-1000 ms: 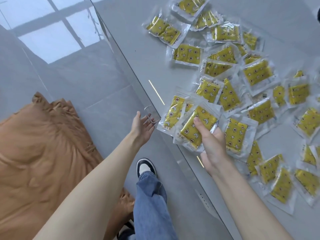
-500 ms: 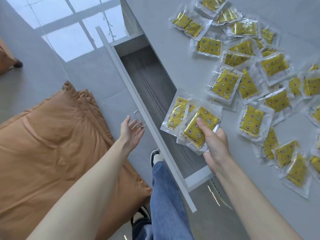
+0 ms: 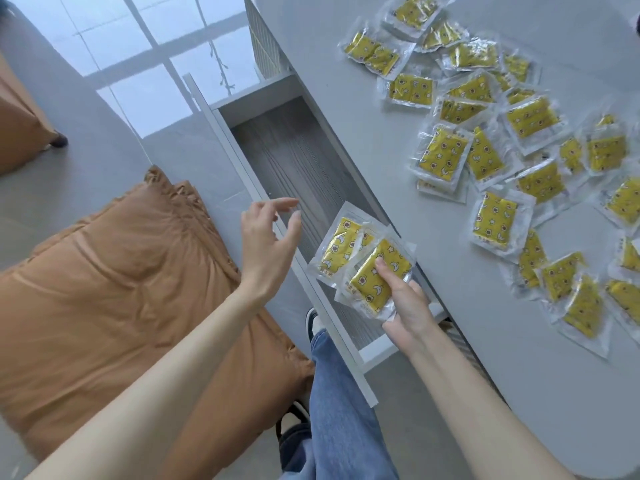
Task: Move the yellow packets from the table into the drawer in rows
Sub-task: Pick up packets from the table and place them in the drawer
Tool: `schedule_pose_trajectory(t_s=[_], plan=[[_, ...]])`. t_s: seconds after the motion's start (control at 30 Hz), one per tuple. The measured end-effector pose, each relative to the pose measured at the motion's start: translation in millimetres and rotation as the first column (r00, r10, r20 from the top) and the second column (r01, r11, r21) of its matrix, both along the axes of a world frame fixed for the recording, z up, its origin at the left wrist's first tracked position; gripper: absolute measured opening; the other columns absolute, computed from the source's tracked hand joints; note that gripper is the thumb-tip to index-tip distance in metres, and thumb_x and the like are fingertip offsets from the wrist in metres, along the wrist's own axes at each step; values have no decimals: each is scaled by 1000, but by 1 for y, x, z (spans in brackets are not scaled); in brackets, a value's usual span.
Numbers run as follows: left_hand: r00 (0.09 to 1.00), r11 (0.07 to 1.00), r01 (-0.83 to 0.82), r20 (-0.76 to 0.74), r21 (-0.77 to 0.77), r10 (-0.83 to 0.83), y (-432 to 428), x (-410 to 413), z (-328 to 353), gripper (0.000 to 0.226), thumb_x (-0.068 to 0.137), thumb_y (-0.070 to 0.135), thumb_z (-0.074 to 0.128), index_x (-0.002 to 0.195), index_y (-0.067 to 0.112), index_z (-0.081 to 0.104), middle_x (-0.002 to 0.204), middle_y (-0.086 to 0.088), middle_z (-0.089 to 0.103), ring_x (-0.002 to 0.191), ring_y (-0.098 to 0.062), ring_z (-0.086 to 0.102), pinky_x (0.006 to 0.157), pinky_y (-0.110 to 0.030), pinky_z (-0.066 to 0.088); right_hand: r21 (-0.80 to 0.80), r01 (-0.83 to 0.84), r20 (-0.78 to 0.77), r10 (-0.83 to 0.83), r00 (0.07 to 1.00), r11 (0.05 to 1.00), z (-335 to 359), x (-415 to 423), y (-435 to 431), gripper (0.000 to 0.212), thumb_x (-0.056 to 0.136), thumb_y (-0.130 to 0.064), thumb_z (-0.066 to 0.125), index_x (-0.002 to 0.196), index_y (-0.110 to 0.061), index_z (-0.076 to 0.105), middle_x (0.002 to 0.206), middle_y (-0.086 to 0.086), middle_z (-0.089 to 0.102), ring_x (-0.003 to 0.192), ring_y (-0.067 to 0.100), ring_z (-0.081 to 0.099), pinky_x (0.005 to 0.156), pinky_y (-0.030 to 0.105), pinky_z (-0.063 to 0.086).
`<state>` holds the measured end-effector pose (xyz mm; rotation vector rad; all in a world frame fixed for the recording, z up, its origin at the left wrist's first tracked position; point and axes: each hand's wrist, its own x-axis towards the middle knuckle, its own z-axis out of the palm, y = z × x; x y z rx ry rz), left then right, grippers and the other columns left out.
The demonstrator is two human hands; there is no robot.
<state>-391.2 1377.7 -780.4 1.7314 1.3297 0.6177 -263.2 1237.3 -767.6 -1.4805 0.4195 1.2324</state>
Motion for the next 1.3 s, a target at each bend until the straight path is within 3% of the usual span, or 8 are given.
schedule_pose_trajectory(t_s=[0.1,0.2,0.3,0.73,0.87,1.03,1.17,1.3], plan=[[905,920,354,-188,-166,-382,1,20,13,36,94,41,50,121,19,60,110,7,62,106,-16,53,88,-27,43,6,30,-56,-29,998,1000,-3,-5,-3,36,85,-22,70,120,-12,63,109,10,73,100,27,70,80,43,58],[811,771,414,-189,-483,-554,9,40,7,40,92,41,53,123,16,61,113,0,67,102,-15,62,80,-24,46,19,69,-96,-67,993,997,-12,-4,-7,38,86,-22,69,122,-12,61,110,11,72,103,29,69,85,45,57],[775,718,405,-204,-566,-598,15,53,-6,43,88,31,63,128,16,57,115,-6,66,105,-21,62,86,-30,51,12,114,-131,-112,985,993,-25,-2,-13,31,87,-21,68,116,-9,64,107,12,73,97,28,70,81,43,58],[683,773,400,-402,-493,-610,7,125,-107,43,93,14,56,136,12,50,134,-14,55,115,-30,59,96,-33,49,-427,330,23,-355,935,842,-150,23,-14,67,68,-31,85,124,-10,55,122,11,64,110,34,62,95,53,50],[674,800,396,-449,-451,-587,7,130,-135,41,91,18,58,132,20,53,126,-9,61,102,-28,65,90,-38,54,-483,319,119,-300,946,815,-171,34,-13,67,70,-30,84,127,-9,54,124,11,62,109,33,63,93,47,52],[684,856,407,-515,-317,-516,1,120,-150,53,87,13,60,136,24,42,132,-8,50,118,-27,50,94,-42,49,-607,166,308,38,951,778,-178,31,-28,69,74,-39,75,128,-15,40,149,7,36,138,30,36,104,49,43],[566,753,595,-519,-280,-640,-6,106,-144,73,82,-3,58,144,28,32,143,-9,31,129,-28,34,95,-38,46,-623,-8,459,373,806,782,-151,18,-37,80,85,-19,66,150,-15,20,157,6,24,146,24,19,115,47,29],[226,494,827,-644,-270,-731,-4,94,-137,82,85,4,59,149,38,19,159,0,4,143,-29,12,98,-40,44,-654,-375,563,754,339,657,-137,-1,-44,78,87,-8,64,150,-29,23,161,-2,0,149,24,4,113,44,35]])
